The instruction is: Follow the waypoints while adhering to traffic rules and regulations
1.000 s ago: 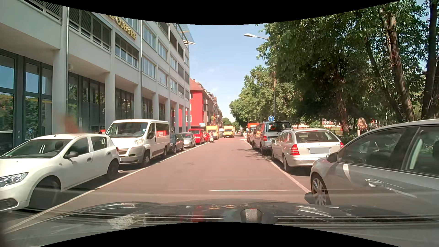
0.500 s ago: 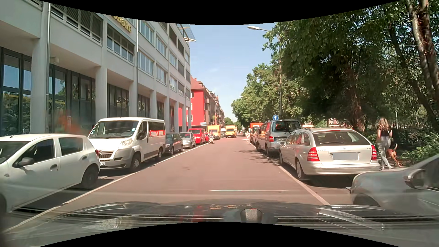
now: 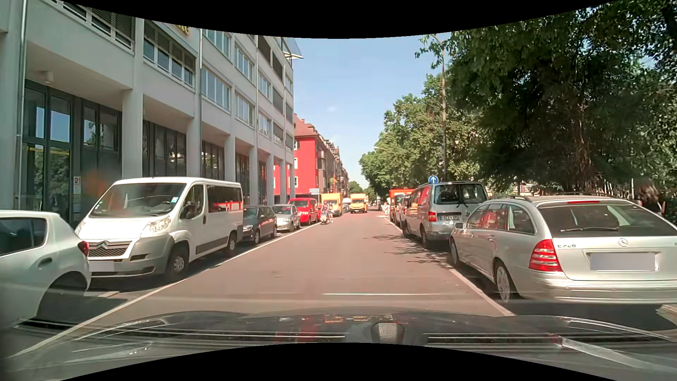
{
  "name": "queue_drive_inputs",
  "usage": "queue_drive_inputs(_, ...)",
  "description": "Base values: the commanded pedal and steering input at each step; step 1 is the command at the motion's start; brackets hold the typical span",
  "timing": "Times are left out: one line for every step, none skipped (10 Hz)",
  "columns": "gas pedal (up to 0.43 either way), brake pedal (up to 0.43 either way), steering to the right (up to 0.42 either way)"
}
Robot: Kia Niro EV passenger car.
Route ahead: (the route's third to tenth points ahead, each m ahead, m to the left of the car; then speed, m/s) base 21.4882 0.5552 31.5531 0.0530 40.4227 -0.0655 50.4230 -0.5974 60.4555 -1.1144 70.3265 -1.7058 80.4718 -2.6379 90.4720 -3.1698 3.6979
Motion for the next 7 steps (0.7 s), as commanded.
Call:
queue_drive_inputs(0.248,0.0,-0.002)
queue_drive_inputs(0.248,0.0,0.001)
queue_drive_inputs(0.228,0.0,0.001)
queue_drive_inputs(0.209,0.0,0.001)
queue_drive_inputs(0.197,0.0,0.001)
queue_drive_inputs(0.169,0.0,0.001)
queue_drive_inputs(0.157,0.0,0.001)
